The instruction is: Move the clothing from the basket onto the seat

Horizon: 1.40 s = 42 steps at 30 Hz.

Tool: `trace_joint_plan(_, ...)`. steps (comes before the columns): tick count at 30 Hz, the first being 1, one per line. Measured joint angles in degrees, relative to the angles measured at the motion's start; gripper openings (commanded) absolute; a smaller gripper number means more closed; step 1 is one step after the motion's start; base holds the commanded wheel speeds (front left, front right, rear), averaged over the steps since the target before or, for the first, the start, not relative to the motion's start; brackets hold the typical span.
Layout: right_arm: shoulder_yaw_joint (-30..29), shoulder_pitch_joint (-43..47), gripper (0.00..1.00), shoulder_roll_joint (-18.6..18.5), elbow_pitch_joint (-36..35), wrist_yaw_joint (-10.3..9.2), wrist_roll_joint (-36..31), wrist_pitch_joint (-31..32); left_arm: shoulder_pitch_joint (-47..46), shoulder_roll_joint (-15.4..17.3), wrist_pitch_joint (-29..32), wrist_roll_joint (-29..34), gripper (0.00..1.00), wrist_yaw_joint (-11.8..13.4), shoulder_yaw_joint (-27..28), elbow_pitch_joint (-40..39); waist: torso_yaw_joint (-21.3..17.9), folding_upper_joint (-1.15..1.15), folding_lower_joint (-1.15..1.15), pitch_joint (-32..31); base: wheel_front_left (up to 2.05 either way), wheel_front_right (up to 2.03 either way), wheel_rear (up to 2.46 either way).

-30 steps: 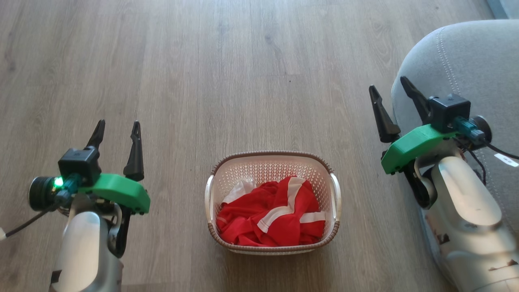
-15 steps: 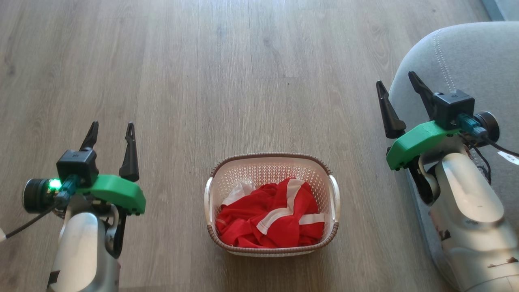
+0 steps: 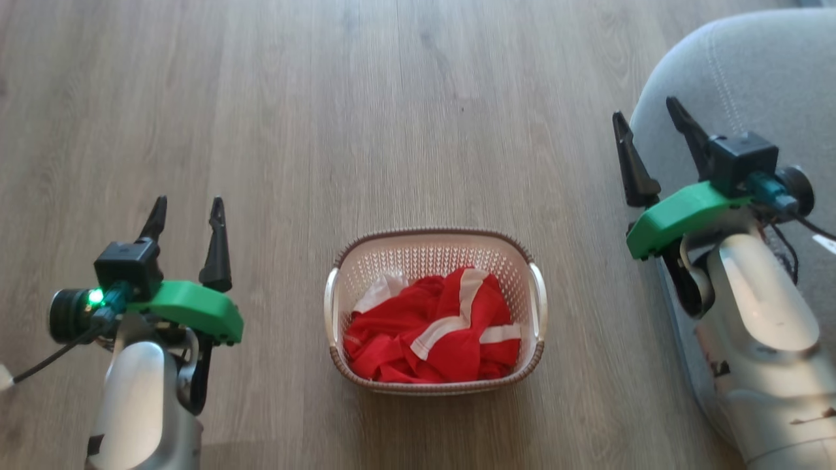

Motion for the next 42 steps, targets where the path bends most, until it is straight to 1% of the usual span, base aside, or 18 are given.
trace_joint_plan(7, 0.0, -3.2, 1.00, -0.1, -4.7, 0.00, 0.8, 0.0, -1.9, -0.9, 0.0, -0.6, 1.00, -1.0, -3.2, 1.8, -0.9, 0.00, 0.00, 4.7, 0.00, 0.00, 0.00)
trace_joint_plan(10, 0.0, -4.4, 1.00, -0.2, -6.6, 0.00, 1.2, 0.0, -3.2, -1.0, 0.0, -1.6, 1.00, -1.0, -5.2, 2.9, -1.4, 0.00, 0.00, 7.3, 0.00, 0.00, 0.00)
trace_joint_plan(12, 0.0, -5.2, 1.00, -0.3, -7.9, 0.00, 1.5, 0.0, -4.1, -1.0, 0.0, -2.8, 1.00, -1.0, -7.2, 3.4, -1.8, 0.00, 0.00, 9.3, 0.00, 0.00, 0.00)
trace_joint_plan(13, 0.0, -5.9, 1.00, -0.5, -9.2, 0.00, 1.6, 0.0, -5.2, -1.0, 0.0, -4.0, 1.00, -0.9, -9.2, 3.8, -2.2, 0.00, 0.00, 11.4, 0.00, 0.00, 0.00)
trace_joint_plan(18, -0.1, -8.7, 1.00, -1.1, -11.7, 0.00, 2.2, 0.0, -9.0, -1.0, 0.0, -5.0, 1.00, -0.5, -13.6, 5.5, -3.3, 0.00, 0.00, 17.1, 0.00, 0.00, 0.00)
trace_joint_plan(24, -0.5, -11.3, 1.00, -1.9, -14.8, 0.00, 2.6, -0.2, -13.6, -1.1, 0.0, -3.5, 1.00, -1.0, -19.8, 9.5, -4.8, 0.00, 0.01, 24.2, 0.00, 0.00, 0.00)
trace_joint_plan(26, -0.6, -11.5, 1.00, -1.9, -15.2, 0.00, 2.6, -0.2, -14.5, -1.1, 0.0, -3.3, 1.00, -1.1, -20.8, 10.1, -5.0, 0.00, 0.01, 25.3, 0.00, 0.00, 0.00)
trace_joint_plan(30, -0.9, -12.5, 1.00, -1.9, -16.8, 0.00, 2.6, -0.2, -18.8, -1.0, 0.0, -0.7, 1.00, -1.9, -24.6, 13.4, -6.0, 0.00, 0.01, 29.8, 0.00, 0.00, 0.00)
trace_joint_plan(34, -1.1, -13.9, 1.00, -1.9, -18.3, 0.00, 2.7, -0.2, -23.5, -1.1, -0.1, 0.8, 1.00, -2.1, -28.6, 17.3, -7.1, 0.00, 0.00, 33.9, 0.00, 0.00, 0.00)
trace_joint_plan(35, -1.2, -14.1, 1.00, -1.9, -18.6, 0.00, 2.7, -0.2, -24.7, -1.0, -0.2, 1.2, 1.00, -2.5, -29.8, 18.6, -7.4, 0.00, 0.00, 34.8, 0.00, 0.00, 0.00)
trace_joint_plan(38, -1.2, -14.6, 1.00, -1.5, -19.4, 0.00, 2.8, -0.2, -28.2, -1.0, -0.2, 1.7, 1.00, -2.6, -32.6, 22.4, -8.5, 0.00, 0.01, 37.4, 0.00, 0.00, 0.00)
trace_joint_plan(42, -1.1, -14.8, 1.00, -0.4, -20.0, 0.00, 3.1, -0.2, -32.9, -0.9, -0.2, 2.3, 1.00, -3.0, -35.2, 26.3, -10.5, 0.00, 0.01, 40.6, 0.00, 0.00, 0.00)
